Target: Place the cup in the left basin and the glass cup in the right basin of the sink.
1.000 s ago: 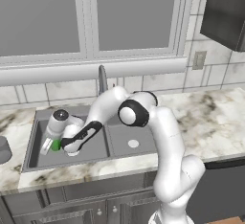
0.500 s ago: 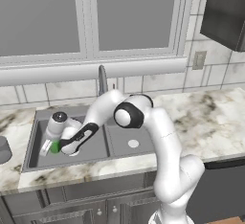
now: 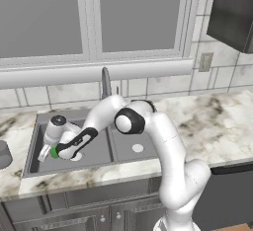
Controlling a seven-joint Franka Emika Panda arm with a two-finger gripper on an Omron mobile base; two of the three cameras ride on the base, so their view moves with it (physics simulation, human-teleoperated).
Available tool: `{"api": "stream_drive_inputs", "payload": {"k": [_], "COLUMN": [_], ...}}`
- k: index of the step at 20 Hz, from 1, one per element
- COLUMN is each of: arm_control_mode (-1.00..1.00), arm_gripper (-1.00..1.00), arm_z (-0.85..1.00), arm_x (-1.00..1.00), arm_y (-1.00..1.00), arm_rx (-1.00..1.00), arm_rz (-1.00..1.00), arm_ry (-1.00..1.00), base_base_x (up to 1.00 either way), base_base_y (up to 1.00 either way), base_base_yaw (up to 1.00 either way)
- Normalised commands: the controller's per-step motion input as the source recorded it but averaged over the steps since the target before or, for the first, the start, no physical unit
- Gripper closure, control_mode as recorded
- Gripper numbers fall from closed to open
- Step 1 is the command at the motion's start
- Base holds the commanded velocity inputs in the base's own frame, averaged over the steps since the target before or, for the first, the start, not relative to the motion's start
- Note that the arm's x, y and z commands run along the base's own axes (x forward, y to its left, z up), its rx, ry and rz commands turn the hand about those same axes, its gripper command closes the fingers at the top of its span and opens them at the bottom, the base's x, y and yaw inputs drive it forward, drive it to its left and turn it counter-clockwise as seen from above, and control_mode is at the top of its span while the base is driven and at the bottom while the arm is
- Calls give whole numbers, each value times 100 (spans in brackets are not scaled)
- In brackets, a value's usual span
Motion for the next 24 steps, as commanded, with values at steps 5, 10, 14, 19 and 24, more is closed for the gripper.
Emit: {"api": "stream_drive_inputs", "payload": {"k": [5, 10, 14, 19, 24], "arm_control_mode": [-100, -100, -100, -100, -100], "arm_gripper": [100, -100, -100, -100, -100], "arm_z": [-20, -18, -11, -4, -4], "arm_x": [6, 2, 0, -3, -5], "arm_y": [5, 1, 0, -7, -13], "arm_rx": [0, -2, -4, -4, -4], "arm_rz": [0, 0, 0, 0, -1], "arm_ry": [0, 1, 3, 2, 3], "base_base_x": [0, 0, 0, 0, 0], "base_base_y": [0, 0, 0, 0, 0], "base_base_yaw": [0, 0, 0, 0, 0]}}
